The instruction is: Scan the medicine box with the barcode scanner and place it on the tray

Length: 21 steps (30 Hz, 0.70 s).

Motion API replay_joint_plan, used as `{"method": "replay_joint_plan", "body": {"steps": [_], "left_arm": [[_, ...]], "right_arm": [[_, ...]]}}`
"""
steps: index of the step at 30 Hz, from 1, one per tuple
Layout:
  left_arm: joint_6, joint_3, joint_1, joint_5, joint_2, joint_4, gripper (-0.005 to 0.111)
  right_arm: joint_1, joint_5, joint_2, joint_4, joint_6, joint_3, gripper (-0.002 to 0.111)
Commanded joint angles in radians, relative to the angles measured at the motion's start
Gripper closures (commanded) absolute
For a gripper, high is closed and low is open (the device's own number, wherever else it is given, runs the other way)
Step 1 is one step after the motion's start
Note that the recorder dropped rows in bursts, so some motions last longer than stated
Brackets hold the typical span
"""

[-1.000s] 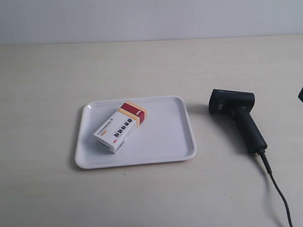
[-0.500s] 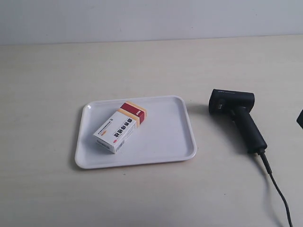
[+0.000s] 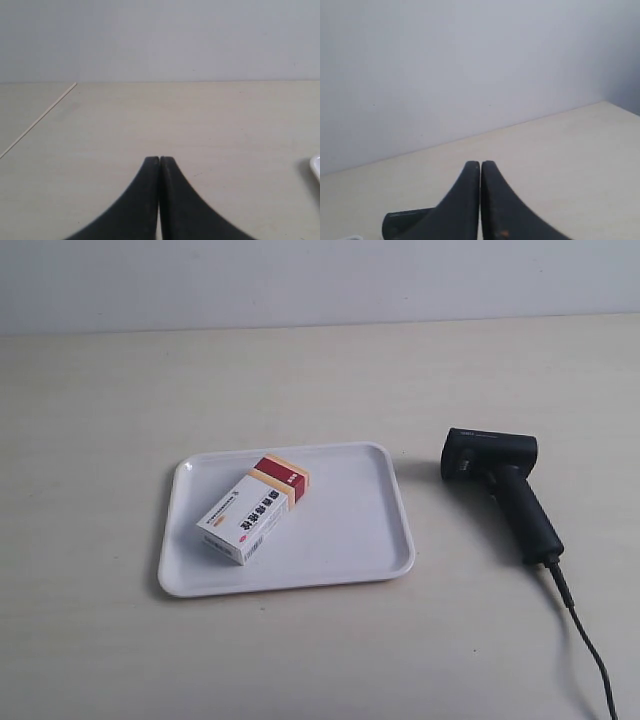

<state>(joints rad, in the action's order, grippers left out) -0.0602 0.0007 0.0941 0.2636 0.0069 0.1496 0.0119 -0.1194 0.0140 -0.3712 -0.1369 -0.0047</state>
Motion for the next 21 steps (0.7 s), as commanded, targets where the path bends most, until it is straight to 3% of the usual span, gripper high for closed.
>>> {"method": "replay_joint_plan", "body": {"steps": [1,4,7,21], "left_arm": [[0.001,-0.001,-0.001,-0.004,-0.007,0.007,0.104],[0.001,-0.001,-0.001,-0.004,-0.007,0.013,0.104],[0.001,-0.001,-0.001,-0.004,-0.007,0.019,0.104],[0.001,-0.001,-0.001,-0.004,-0.007,0.019,0.104]], "right_arm": [[-0.024,-0.07,-0.014,0.013,-0.058,0.005,0.107],[-0.024,-0.08,-0.014,0.104,0.003,0.005,0.107],[-0.024,-0.08,-0.014,0.342,0.325,0.005,0.107],[-0.024,-0.093,-0.014,0.36,0.347,0.005,0.107]]}}
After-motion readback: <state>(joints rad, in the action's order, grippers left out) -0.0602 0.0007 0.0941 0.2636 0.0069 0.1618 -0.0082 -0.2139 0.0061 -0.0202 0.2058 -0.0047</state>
